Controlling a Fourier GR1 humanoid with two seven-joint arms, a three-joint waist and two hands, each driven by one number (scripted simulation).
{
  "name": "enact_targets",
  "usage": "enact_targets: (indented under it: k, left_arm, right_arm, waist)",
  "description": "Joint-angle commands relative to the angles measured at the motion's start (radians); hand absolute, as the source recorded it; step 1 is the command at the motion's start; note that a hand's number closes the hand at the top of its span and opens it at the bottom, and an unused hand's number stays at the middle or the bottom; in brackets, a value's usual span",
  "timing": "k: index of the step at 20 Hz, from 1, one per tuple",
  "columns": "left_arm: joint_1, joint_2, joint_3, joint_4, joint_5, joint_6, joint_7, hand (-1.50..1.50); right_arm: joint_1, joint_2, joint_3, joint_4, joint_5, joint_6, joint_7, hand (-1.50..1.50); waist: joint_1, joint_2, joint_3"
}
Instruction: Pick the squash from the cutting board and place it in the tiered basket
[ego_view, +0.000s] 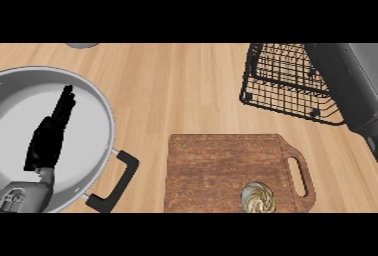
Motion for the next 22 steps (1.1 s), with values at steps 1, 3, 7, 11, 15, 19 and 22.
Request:
enact_targets:
  k: [1,3,7,11,15,19,22]
  left_arm:
    - [0.046,0.017,0.018,-0.061,0.009,-0.025,0.002,0.0]
    - [0.023,-0.024,-0.012,-0.017,-0.027,-0.004,0.003,0.0]
    - [-0.013,0.02,0.042,-0.01,0.002,-0.043,0.04,0.0]
    - [-0.029,-0.033,0.016,0.039,-0.035,-0.002,-0.02,0.0]
    - [-0.005,-0.055,-0.004,-0.057,-0.048,0.007,0.071,0.0]
    - [-0.006,-0.029,0.034,0.006,-0.037,-0.026,0.011,0.0]
    - [0.013,-0.029,0.038,-0.011,-0.037,-0.033,0.012,0.0]
  right_arm:
    - [0.083,0.015,-0.05,-0.035,-0.052,-0.004,-0.044,1.5]
    - [0.09,-0.017,-0.077,0.002,-0.065,-0.014,-0.127,1.5]
    - [0.116,0.007,-0.134,0.006,-0.135,0.032,-0.151,1.5]
    - [0.146,0.035,-0.238,0.089,-0.203,-0.051,-0.117,-1.5]
    - [0.224,0.034,-0.257,-0.006,-0.222,-0.111,-0.17,-1.5]
    - [0.173,0.061,-0.296,-0.043,-0.235,-0.205,-0.15,-1.5]
    - [0.21,0.026,-0.327,-0.104,-0.254,-0.247,-0.189,-1.5]
  waist:
    - [-0.001,-0.004,0.001]
    - [-0.001,0.0,0.001]
    - [-0.006,-0.002,0.001]
    - [-0.001,0.005,0.0]
    - [-0.006,-0.002,0.001]
    - [-0.003,0.0,0.0]
    - [-0.006,-0.003,0.001]
